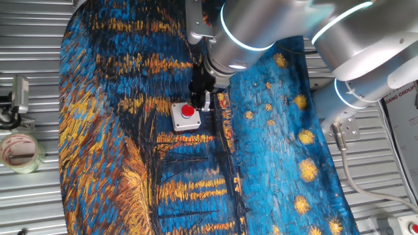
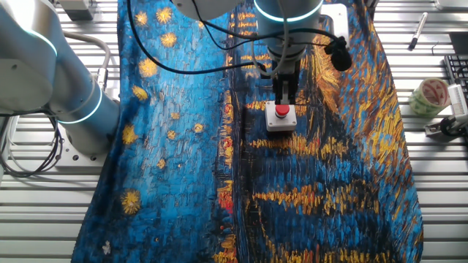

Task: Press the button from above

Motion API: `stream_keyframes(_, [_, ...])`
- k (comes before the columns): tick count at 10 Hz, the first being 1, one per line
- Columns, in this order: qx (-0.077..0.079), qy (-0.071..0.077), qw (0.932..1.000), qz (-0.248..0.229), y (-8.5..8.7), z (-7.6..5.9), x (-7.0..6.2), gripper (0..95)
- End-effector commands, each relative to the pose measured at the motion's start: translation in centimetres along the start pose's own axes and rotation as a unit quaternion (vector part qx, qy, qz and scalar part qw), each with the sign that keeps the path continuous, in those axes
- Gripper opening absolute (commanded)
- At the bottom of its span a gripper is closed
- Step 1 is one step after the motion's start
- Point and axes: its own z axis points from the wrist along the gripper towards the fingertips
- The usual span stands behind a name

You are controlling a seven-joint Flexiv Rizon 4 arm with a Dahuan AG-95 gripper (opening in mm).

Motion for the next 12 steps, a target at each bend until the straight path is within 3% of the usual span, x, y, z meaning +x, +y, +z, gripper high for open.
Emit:
stream_keyframes(1, [0.0, -0.002, 1.0, 0.0, 0.0, 0.5, -0.1, 0.0])
stream_keyframes(12, [0.0, -0.011, 0.9999, -0.006, 0.1, 2.8, 0.0, 0.0])
